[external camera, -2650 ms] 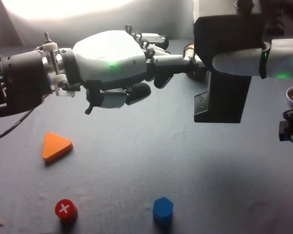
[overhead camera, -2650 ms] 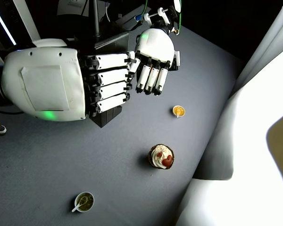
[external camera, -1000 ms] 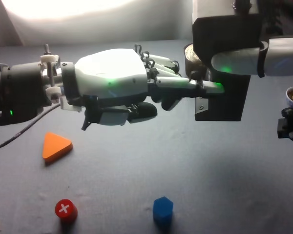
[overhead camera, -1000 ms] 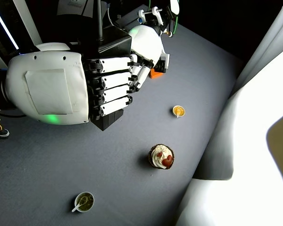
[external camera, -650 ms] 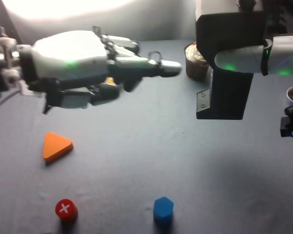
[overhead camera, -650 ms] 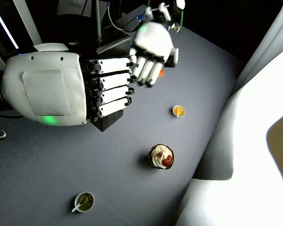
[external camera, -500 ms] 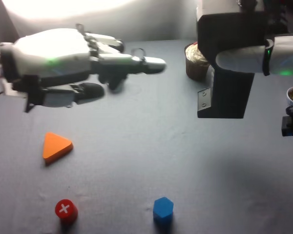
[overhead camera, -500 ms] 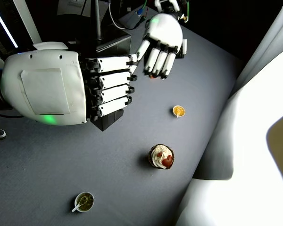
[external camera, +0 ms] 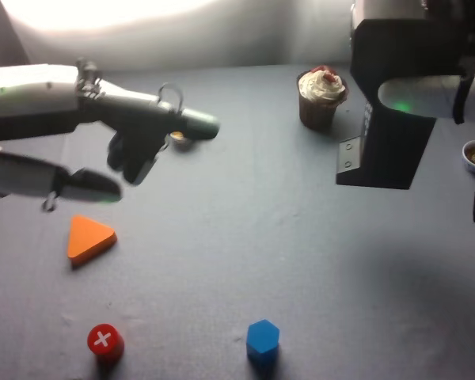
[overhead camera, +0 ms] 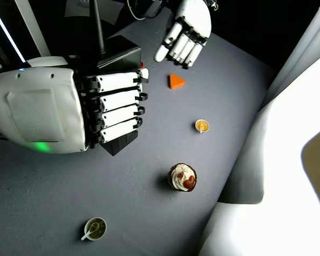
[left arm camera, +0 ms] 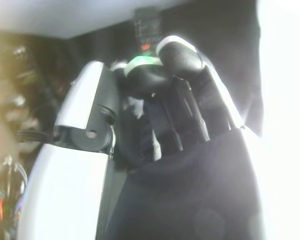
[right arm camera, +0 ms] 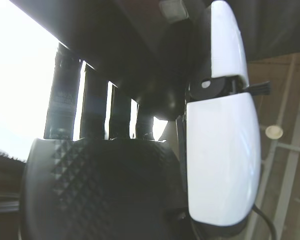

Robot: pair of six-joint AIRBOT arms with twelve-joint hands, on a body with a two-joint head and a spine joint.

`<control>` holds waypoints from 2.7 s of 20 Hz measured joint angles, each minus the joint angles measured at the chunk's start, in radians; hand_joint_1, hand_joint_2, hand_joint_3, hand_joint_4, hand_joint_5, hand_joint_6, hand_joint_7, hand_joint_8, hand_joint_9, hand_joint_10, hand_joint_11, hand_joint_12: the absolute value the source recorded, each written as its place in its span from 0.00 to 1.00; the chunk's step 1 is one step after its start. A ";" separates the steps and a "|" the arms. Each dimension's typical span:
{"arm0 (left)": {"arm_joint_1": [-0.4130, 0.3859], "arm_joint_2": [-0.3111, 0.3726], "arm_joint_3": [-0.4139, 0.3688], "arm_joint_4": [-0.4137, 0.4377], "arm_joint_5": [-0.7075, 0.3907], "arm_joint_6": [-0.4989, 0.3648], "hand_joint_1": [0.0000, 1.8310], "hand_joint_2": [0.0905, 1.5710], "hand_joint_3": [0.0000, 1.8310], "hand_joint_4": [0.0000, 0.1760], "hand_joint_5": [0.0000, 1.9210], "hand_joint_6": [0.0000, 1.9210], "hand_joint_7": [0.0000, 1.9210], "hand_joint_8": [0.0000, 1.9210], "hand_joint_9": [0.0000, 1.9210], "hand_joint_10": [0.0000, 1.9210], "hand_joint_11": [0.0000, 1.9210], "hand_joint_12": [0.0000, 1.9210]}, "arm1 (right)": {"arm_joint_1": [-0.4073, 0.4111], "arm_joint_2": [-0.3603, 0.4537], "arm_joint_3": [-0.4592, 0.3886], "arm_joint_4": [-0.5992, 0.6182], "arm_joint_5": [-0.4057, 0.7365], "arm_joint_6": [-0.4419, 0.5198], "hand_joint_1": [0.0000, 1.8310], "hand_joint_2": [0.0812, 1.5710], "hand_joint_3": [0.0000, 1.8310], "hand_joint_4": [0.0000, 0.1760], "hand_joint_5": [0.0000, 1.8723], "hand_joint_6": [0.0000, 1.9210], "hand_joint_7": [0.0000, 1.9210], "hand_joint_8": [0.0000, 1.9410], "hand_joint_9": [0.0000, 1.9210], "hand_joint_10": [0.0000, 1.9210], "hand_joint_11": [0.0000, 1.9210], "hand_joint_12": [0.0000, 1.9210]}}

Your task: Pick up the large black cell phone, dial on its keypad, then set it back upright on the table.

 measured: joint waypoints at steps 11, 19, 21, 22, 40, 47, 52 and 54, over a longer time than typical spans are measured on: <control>0.037 0.013 0.025 0.032 -0.116 -0.201 0.04 0.75 0.00 0.00 0.17 0.00 0.17 0.00 0.13 0.00 0.00 0.24 | -0.063 -0.020 0.010 0.047 0.036 0.008 0.76 0.72 0.00 0.00 0.47 0.50 0.45 0.61 0.45 0.70 0.38 0.76; 0.044 0.025 0.022 -0.031 -0.122 -0.207 0.03 0.73 0.00 0.05 0.15 0.00 0.17 0.00 0.12 0.00 0.00 0.20 | -0.113 -0.052 0.046 0.054 0.081 0.023 0.74 0.73 0.00 0.00 0.47 0.51 0.44 0.64 0.43 0.73 0.39 0.71; 0.050 0.030 0.014 -0.042 -0.127 -0.208 0.02 0.73 0.00 0.06 0.15 0.00 0.17 0.00 0.12 0.00 0.00 0.21 | -0.127 -0.056 0.053 0.058 0.099 0.027 0.81 0.71 0.00 0.00 0.48 0.46 0.45 0.59 0.46 0.64 0.38 0.87; 0.053 0.031 0.014 -0.053 -0.129 -0.210 0.03 0.74 0.00 0.00 0.15 0.00 0.17 0.00 0.12 0.00 0.00 0.22 | -0.138 -0.060 0.056 0.057 0.108 0.029 0.81 0.71 0.00 0.00 0.47 0.47 0.46 0.58 0.47 0.62 0.37 0.88; 0.186 0.034 0.021 -0.087 -0.129 -0.215 0.04 0.73 0.00 0.00 0.13 0.00 0.16 0.00 0.11 0.00 0.00 0.23 | -0.258 -0.104 0.082 0.062 0.209 0.061 0.75 0.71 0.00 0.00 0.46 0.53 0.46 0.57 0.47 0.68 0.43 0.68; 0.267 0.048 -0.030 -0.133 -0.134 -0.216 0.06 0.73 0.00 0.00 0.14 0.00 0.15 0.00 0.11 0.00 0.00 0.21 | -0.280 -0.128 0.117 0.066 0.231 0.082 0.75 0.71 0.00 0.00 0.47 0.51 0.47 0.56 0.47 0.69 0.43 0.70; 0.285 0.049 -0.008 -0.144 -0.136 -0.218 0.03 0.74 0.00 0.00 0.13 0.00 0.14 0.00 0.10 0.00 0.00 0.17 | -0.294 -0.137 0.124 0.061 0.245 0.083 0.75 0.71 0.00 0.00 0.47 0.51 0.46 0.58 0.48 0.68 0.46 0.67; 0.291 0.048 -0.002 -0.148 -0.142 -0.219 0.02 0.74 0.00 0.00 0.12 0.00 0.13 0.00 0.08 0.00 0.00 0.13 | -0.299 -0.138 0.124 0.062 0.245 0.083 0.75 0.71 0.00 0.00 0.48 0.50 0.46 0.57 0.48 0.68 0.46 0.67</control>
